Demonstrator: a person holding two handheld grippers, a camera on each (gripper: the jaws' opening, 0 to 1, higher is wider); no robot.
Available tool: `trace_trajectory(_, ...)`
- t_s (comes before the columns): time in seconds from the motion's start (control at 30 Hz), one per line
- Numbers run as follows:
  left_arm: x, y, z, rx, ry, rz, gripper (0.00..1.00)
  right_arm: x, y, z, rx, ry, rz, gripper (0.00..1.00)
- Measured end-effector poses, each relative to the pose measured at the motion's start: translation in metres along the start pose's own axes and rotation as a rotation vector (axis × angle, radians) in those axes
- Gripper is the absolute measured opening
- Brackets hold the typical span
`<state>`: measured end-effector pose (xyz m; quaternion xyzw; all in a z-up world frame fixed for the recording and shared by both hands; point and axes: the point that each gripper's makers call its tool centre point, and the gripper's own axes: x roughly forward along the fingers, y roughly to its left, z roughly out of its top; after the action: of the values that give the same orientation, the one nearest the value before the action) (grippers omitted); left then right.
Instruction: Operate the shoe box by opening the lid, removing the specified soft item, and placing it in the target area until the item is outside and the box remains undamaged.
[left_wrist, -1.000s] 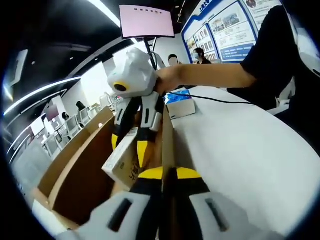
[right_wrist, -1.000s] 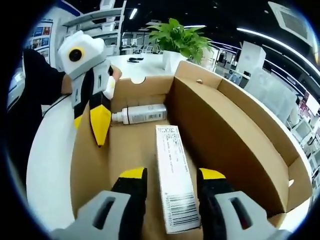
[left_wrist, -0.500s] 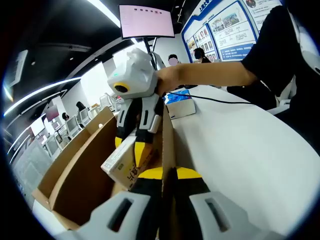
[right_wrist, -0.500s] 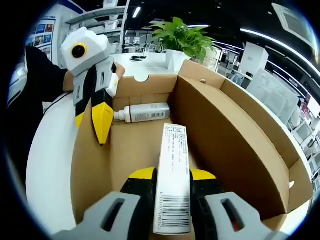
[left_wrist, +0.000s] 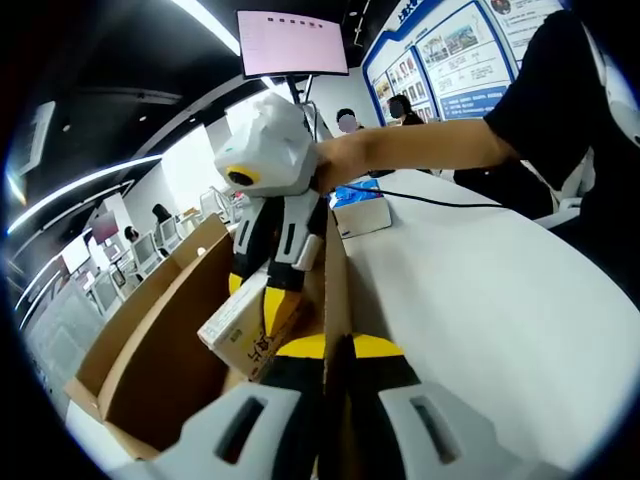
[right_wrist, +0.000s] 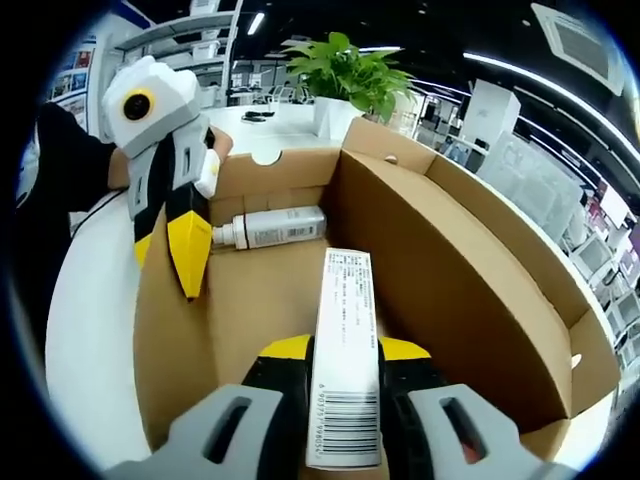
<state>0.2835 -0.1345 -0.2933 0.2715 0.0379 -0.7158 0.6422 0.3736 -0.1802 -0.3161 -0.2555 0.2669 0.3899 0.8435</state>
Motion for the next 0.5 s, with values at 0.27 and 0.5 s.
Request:
trace_trajectory(0.27, -0.0009, -0.0001, -0.0008, 0.001, 0.001, 0.000, 0.06, -0.0033, -0.0042, 0.0033, 0.015, -0.012, -0.043, 0.22)
trace_trajectory(0.5, -0.0012, -0.0003, -0.0006, 0.000, -0.001, -0.001, 0.06, -0.0031, -0.0047, 0.0053, 0.045, 0.008, -0.051, 0.22)
